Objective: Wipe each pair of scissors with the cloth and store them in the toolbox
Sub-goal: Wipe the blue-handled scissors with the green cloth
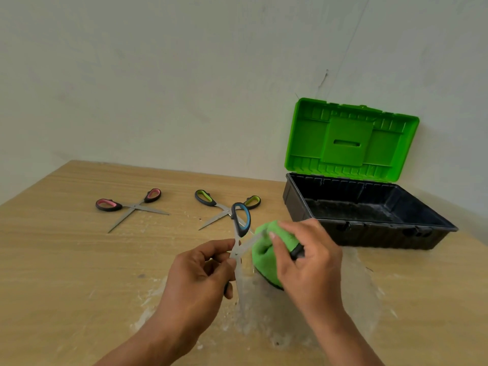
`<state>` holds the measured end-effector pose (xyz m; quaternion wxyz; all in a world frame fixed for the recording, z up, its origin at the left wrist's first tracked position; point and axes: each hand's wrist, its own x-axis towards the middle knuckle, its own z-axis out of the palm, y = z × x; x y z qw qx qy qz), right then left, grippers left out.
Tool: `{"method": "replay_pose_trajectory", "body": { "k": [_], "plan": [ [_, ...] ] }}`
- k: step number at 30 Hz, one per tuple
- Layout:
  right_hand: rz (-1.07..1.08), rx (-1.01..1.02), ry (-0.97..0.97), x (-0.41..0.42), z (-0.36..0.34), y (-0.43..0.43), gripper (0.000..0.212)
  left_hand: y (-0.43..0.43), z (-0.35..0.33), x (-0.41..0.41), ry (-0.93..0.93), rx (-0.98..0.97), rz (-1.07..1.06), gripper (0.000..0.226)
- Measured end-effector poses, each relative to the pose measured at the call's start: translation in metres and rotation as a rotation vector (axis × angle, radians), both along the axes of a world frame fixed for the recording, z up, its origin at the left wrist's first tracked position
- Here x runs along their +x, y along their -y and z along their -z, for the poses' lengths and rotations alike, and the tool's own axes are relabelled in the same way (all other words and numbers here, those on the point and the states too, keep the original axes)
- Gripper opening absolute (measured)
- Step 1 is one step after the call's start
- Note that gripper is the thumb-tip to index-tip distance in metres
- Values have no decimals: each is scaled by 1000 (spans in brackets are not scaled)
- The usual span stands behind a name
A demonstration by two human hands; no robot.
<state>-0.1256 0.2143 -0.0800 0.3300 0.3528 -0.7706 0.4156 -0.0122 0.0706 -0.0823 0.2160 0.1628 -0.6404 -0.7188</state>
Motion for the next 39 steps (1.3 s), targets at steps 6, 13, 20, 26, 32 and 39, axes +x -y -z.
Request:
{"method": "replay_pose_trajectory", "body": {
  "k": [6,13,20,26,32,39],
  "plan": [
    [-32,0,-3,-1,-3,3,23,2,-3,1,-21,-76,5,23],
    [-48,108,28,0,0,3,23,0,-3,3,-15,-290,-21,16],
    [-110,145,-31,15,2,7,21,-2,-7,3,-11,-155,-2,20],
    [-88,92,-28,9,0,7,20,2,-3,-1,19,13,-13,21],
    [-161,136,-31,12,4,11,21,3,-5,0,11,25,9,24],
    [-193,163,1,17,6,12,21,0,-5,3,6,-188,-16,19]
  ]
}}
